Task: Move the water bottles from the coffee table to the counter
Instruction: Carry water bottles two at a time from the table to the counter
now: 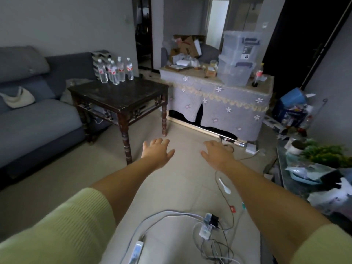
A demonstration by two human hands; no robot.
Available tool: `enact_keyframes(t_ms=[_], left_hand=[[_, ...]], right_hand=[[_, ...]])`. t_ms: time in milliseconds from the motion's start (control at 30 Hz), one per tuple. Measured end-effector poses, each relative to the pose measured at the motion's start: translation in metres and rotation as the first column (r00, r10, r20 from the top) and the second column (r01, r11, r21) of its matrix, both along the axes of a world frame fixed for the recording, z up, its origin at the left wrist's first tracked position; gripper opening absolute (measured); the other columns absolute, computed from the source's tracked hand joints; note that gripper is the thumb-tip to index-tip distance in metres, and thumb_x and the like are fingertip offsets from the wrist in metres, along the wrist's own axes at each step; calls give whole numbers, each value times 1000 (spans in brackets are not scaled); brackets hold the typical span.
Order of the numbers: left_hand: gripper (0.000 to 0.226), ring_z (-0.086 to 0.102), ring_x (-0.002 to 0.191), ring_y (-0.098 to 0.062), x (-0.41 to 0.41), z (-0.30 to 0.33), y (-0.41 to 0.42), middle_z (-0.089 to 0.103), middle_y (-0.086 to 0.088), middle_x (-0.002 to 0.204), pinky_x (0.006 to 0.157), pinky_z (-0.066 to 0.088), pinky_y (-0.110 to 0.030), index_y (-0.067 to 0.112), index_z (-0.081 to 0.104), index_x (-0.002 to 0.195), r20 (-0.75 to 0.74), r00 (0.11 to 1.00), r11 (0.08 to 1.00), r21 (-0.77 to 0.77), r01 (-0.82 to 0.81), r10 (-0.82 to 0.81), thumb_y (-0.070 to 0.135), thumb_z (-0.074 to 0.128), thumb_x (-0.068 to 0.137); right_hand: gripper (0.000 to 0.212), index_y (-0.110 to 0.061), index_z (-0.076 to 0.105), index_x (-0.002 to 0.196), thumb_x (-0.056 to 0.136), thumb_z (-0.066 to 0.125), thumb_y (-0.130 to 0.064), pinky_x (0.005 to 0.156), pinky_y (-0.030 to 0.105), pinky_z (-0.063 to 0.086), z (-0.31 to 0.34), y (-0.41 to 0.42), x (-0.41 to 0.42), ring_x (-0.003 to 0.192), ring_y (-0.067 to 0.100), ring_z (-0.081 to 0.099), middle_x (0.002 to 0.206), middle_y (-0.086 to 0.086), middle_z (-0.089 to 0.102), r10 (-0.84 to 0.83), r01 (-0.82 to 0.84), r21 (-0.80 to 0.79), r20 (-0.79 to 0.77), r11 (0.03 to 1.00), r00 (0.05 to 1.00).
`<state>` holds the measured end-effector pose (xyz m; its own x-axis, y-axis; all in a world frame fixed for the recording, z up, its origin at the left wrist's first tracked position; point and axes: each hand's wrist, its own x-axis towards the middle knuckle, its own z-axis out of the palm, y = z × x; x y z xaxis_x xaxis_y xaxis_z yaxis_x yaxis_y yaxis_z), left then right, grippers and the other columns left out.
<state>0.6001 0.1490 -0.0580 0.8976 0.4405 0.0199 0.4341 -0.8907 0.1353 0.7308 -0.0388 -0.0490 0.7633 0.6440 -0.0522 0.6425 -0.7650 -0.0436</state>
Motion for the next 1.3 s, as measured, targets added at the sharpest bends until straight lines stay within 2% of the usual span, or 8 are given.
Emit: enact_keyframes(t_ms=[167,333,533,900,1000,1100,1200,1300], left_hand=[[54,34,136,-30,56,-15,76,42,-8,145,112,18,-58,22,38,139,-10,994,993,-40,-109,109,55,34,96],[56,32,139,-30,124,-11,153,39,-7,147,113,15,-59,25,35,142,13,991,987,-82,-135,137,56,36,95],[60,29,140,-32,182,5,241,35,-11,150,115,15,-58,18,33,144,15,984,983,-57,-176,177,54,36,96],[58,30,139,-30,284,-12,348,36,-8,149,116,15,-58,22,32,145,-42,968,964,-84,-251,248,53,36,97],[56,33,138,-30,328,-11,385,38,-8,148,116,16,-57,21,33,144,-42,953,949,-85,-304,301,52,35,98],[56,34,137,-29,381,-9,420,39,-7,147,116,18,-56,21,33,145,-47,928,921,-114,-372,369,52,35,98],[56,33,137,-29,433,0,450,38,-7,148,115,19,-55,21,32,145,-29,912,905,-110,-410,410,51,35,98],[56,33,137,-29,478,1,468,38,-7,148,116,19,-54,21,33,145,3,899,890,-146,-432,437,50,35,98]], right_hand=[[49,-23,34,143,101,28,-47,115,54,17,-14,74,64,133,24,39,146,5,40,65,-66,-32,-28,997,997],[50,-21,35,144,101,30,-46,114,55,19,-8,151,136,134,27,38,147,6,39,70,-71,-23,-35,997,997],[49,-21,35,143,101,31,-45,112,56,17,-4,242,195,135,25,38,147,6,38,109,-109,5,-36,994,993],[48,-22,38,140,100,33,-47,113,59,15,-26,372,317,135,26,38,145,6,42,168,-167,12,-100,986,981],[48,-20,38,140,100,34,-47,113,59,15,-29,417,362,134,28,40,144,7,43,206,-203,41,-99,978,974],[54,-22,29,148,100,38,-44,113,58,17,-26,460,418,137,26,36,148,5,40,277,-277,13,-88,961,957],[48,-20,37,142,101,36,-44,113,57,23,-13,498,480,135,28,39,145,6,43,304,-304,11,-50,953,951],[48,-20,40,140,101,32,-46,113,57,20,-4,529,534,134,29,39,142,8,45,284,-284,20,-58,959,957]])
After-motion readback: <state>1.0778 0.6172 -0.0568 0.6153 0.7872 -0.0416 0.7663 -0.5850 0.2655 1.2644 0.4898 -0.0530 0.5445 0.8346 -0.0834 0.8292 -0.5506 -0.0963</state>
